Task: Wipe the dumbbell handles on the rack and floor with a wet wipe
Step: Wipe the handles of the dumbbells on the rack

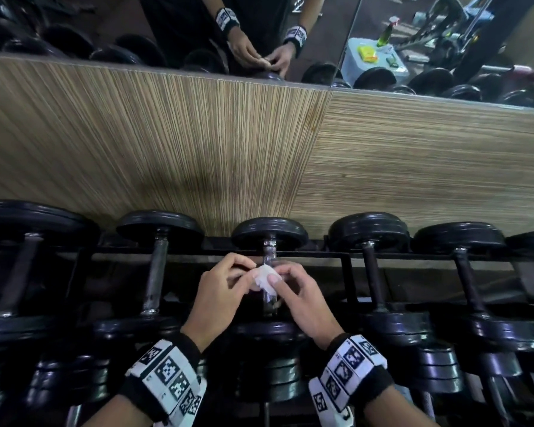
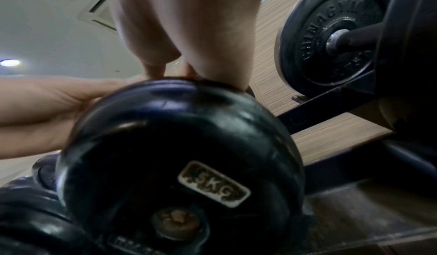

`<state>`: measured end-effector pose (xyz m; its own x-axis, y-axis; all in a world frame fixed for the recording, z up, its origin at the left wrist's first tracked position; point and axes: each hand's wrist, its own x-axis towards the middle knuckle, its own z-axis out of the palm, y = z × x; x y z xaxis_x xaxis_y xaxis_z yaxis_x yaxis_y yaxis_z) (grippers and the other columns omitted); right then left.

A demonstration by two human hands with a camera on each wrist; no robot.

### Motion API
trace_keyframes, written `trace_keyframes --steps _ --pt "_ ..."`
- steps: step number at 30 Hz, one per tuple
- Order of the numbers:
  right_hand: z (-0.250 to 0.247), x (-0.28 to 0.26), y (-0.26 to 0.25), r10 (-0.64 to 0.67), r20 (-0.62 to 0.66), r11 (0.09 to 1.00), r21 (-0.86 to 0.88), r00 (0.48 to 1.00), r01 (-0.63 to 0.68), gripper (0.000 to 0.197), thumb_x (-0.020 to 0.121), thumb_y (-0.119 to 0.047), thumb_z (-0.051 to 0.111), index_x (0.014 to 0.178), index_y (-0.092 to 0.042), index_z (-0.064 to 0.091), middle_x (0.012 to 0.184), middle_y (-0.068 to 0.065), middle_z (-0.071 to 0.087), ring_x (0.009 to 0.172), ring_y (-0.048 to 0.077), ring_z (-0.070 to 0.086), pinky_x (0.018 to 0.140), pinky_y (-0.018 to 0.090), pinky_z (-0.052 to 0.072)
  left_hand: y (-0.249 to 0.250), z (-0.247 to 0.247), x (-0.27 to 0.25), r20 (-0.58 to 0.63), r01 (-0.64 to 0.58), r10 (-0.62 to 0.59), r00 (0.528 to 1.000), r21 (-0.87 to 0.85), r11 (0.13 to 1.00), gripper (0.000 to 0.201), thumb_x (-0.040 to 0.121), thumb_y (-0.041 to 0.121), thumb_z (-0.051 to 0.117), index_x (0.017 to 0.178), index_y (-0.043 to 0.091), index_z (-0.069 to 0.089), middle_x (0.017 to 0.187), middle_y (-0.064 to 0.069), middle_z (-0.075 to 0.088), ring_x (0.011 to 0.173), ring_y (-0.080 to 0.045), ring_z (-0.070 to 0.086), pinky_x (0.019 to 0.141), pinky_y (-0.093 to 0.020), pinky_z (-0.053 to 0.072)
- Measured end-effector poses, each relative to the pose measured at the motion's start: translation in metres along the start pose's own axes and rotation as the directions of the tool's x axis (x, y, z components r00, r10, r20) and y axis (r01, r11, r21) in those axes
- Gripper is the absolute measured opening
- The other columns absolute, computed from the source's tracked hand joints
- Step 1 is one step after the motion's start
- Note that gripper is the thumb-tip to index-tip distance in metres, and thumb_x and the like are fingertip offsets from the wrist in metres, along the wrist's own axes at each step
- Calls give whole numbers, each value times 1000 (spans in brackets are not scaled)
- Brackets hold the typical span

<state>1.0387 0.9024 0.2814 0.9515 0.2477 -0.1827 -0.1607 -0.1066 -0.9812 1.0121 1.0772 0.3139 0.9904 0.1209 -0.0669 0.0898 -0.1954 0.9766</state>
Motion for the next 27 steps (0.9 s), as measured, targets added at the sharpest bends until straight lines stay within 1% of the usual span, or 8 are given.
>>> trace_keyframes --steps 3,6,8,12,15,18,21,27 --pt "-12 12 -1 70 -73 996 58 995 -66 14 99 -15 61 103 -1 60 92 18 71 71 15 65 54 24 52 -15 -40 -7 -109 -17 46 993 257 966 9 91 16 70 96 22 65 81 5 75 80 -8 72 80 -28 55" --pt "-30 37 4 160 -190 986 -13 969 -166 24 98 -15 65 107 6 60 86 22 74 55 11 60 50 19 47 -29 -95 -16 -245 26 189 951 673 740 11 88 13 71 97 18 66 82 0 69 81 -26 68 78 -44 52" --pt "-32 53 8 214 -178 969 -83 960 -231 24 98 -12 64 108 9 61 81 19 72 51 6 58 49 16 45 -36 -117 -22 -280 112 189 941 787 606 11 88 13 70 97 17 66 80 -1 66 84 -34 64 80 -50 44" --pt "-16 70 8 265 -1 932 -255 964 -256 17 101 -4 53 111 0 67 83 2 66 64 5 58 55 16 48 -44 -120 -27 -386 206 87 918 654 728 7 94 15 61 95 20 66 69 22 51 74 -22 62 88 -55 48" --pt "-11 76 8 240 33 944 -240 970 -226 20 102 0 50 106 -3 69 88 -3 70 77 7 63 67 20 52 -44 -118 -28 -437 195 117 892 605 772 8 93 13 62 93 20 67 65 21 54 59 0 49 77 -44 49" --pt "-9 76 10 172 7 945 -285 985 -163 22 100 2 51 107 0 72 96 3 73 86 11 66 75 16 51 -46 -119 -28 -444 192 118 888 592 783 8 93 14 62 94 20 68 70 12 65 57 -1 52 65 -33 42" --pt "-9 64 16 150 -46 945 -286 988 -157 22 102 0 50 109 0 71 102 2 73 92 10 67 73 12 51 -50 -121 -28 -446 190 120 887 589 785 9 92 15 62 94 21 68 73 12 65 57 -3 53 67 -36 46" --pt "-10 67 20 166 -82 943 -277 983 -183 21 101 -7 55 115 -5 70 112 1 74 107 17 68 89 26 57 -48 -117 -29 -468 220 106 877 588 778 10 93 16 60 90 23 67 66 15 61 58 -5 52 77 -45 52"
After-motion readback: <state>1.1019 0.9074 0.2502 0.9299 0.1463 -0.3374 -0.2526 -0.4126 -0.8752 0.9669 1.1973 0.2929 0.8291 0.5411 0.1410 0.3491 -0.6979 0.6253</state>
